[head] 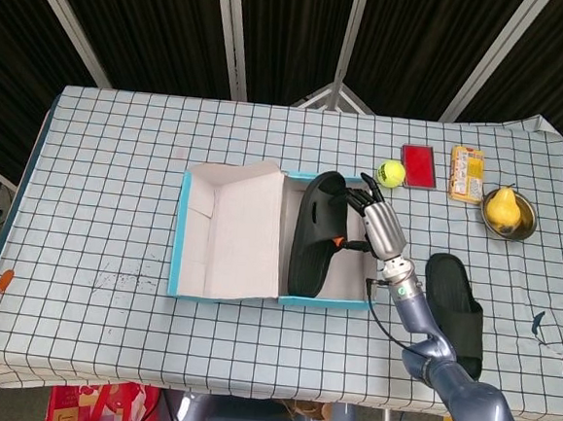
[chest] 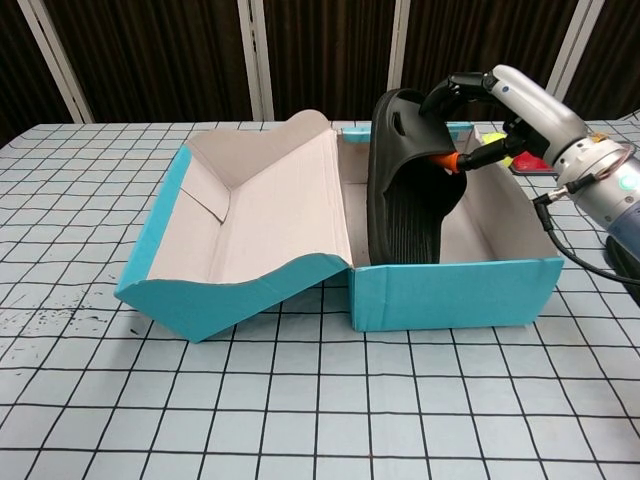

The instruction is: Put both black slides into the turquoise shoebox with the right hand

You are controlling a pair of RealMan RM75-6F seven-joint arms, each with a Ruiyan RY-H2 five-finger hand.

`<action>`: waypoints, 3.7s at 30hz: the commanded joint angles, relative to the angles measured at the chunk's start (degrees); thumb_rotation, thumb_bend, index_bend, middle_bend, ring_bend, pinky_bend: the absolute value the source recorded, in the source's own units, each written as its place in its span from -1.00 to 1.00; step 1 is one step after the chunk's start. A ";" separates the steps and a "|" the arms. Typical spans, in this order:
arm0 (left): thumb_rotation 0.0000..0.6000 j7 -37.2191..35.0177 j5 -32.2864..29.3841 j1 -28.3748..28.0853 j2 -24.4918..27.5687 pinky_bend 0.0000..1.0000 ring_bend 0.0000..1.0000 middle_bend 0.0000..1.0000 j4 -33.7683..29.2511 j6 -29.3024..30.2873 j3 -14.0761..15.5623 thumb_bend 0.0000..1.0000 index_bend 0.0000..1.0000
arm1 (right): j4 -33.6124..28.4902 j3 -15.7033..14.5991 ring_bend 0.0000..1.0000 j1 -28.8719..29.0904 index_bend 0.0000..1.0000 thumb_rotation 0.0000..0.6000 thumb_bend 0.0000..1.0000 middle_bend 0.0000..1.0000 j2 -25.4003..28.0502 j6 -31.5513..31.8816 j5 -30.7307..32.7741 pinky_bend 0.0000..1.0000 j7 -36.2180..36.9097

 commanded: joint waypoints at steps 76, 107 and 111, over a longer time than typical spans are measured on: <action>1.00 -0.60 0.37 -0.40 0.00 -1.00 -1.00 -1.00 0.28 -0.75 0.42 -0.31 -1.00 | -21.37 -2.92 -0.16 6.13 -0.15 1.00 -0.28 0.11 13.28 -19.86 0.69 -1.00 -17.18; 1.00 -0.28 0.66 -0.35 0.00 -1.00 -1.00 -1.00 0.06 -0.46 0.57 -0.31 -1.00 | -29.40 -3.22 -0.63 7.42 -0.51 1.00 -0.28 -0.55 18.80 -27.72 2.49 -1.00 -23.29; 1.00 -0.27 0.78 -0.35 0.01 -1.00 -1.00 -1.00 0.01 -0.41 0.61 -0.31 -1.00 | -31.10 -2.95 -0.70 7.64 -0.60 1.00 -0.28 -0.66 19.91 -29.18 3.42 -1.00 -25.93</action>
